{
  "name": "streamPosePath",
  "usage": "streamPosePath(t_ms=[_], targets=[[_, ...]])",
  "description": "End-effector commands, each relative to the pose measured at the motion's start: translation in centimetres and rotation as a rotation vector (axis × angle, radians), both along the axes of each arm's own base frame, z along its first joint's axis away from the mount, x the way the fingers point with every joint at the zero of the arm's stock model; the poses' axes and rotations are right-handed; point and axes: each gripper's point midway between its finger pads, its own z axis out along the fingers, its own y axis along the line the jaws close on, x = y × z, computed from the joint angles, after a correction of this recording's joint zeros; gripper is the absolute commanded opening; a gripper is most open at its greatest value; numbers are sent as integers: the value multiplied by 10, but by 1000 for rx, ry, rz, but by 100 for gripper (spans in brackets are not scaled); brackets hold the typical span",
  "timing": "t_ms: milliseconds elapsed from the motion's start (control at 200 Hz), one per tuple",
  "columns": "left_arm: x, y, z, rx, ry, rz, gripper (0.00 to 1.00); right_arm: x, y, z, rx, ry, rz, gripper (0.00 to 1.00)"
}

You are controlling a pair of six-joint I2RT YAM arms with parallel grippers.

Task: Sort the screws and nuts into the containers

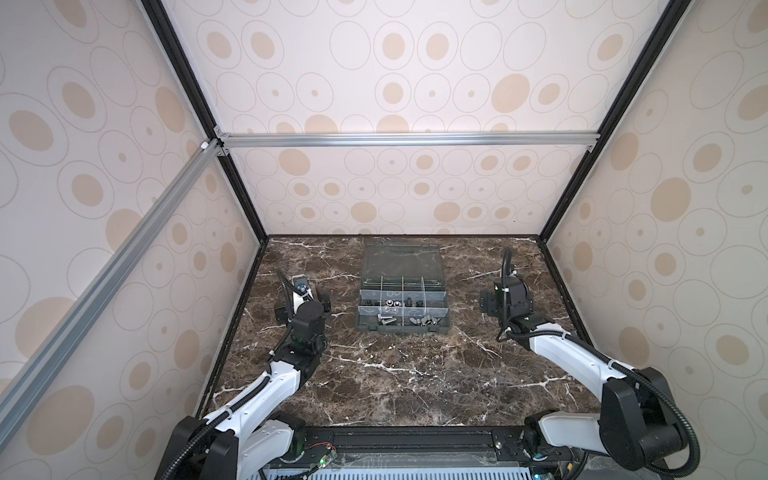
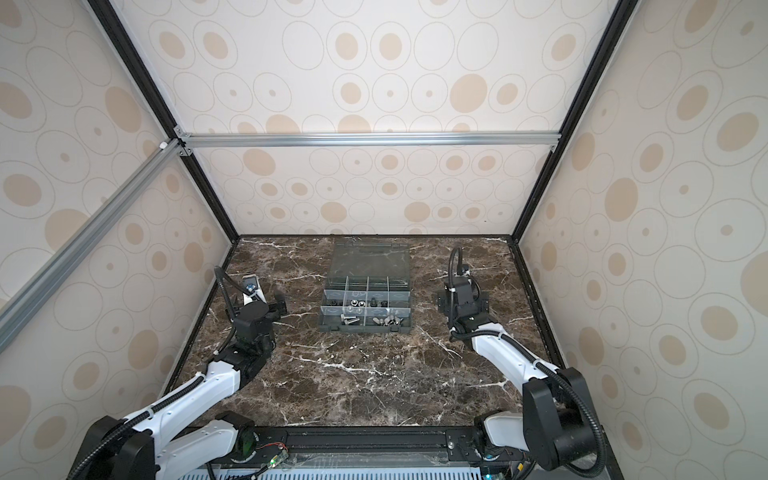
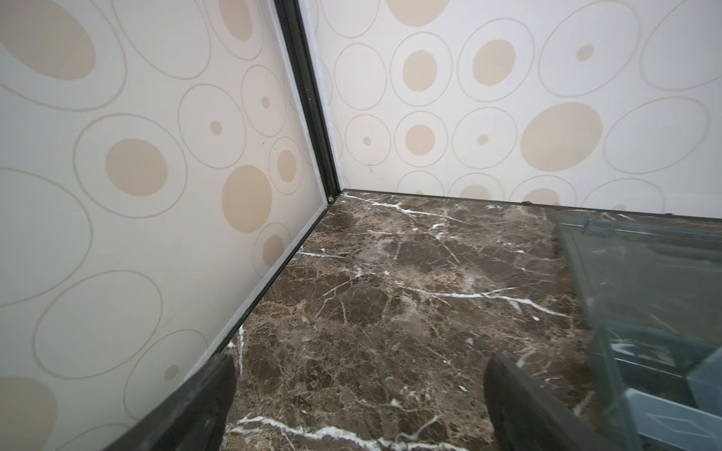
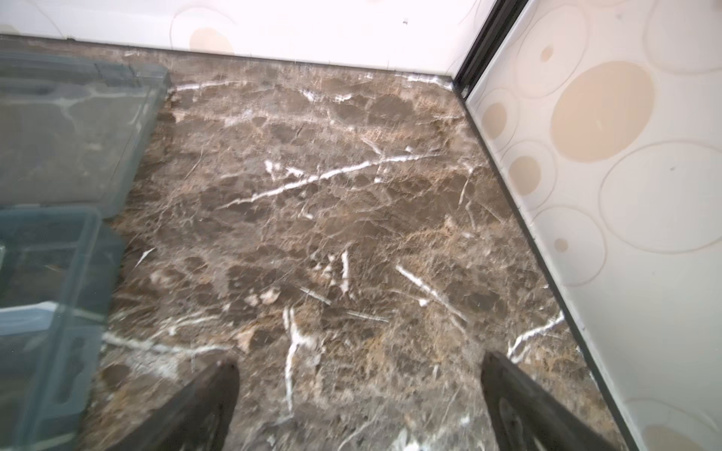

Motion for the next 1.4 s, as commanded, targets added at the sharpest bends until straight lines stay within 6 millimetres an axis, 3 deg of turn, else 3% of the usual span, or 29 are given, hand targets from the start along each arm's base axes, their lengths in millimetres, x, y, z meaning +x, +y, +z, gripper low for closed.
streamPosePath(t_ms=[0, 105, 190, 255, 365, 435, 525, 585, 650, 745, 1395], targets=[[-17, 15, 8, -36, -182, 29, 99, -1, -18, 9, -70, -164, -16, 100], [-30, 32, -13, -78, -212, 75, 99, -10, -27, -19, -30, -200, -13, 100], [-29, 39, -38, -20, -100, 107, 99, -8, -30, -17, -1, -216, -10, 99], [-22, 40, -42, -4, -66, 121, 99, -4, -35, -17, 60, -240, -11, 99], [-9, 32, -33, -20, -144, 38, 99, 5, -37, -18, 84, -248, -6, 99], [2, 25, -28, -35, -194, -22, 99, 10, -37, -31, 113, -269, -5, 99], [24, 15, -34, 18, -123, -83, 99, 23, -34, -40, 97, -302, 32, 99], [33, 11, -40, 26, -118, -125, 99, 25, -30, -52, 123, -166, 29, 100], [33, 18, -54, -19, -130, -133, 99, 28, -30, -45, 98, -256, 49, 99], [38, 22, -58, -44, -111, -146, 99, 26, -31, -51, 109, -192, 36, 100], [39, 22, -57, -33, -117, -149, 99, 26, -30, -49, 105, -198, 39, 100]])
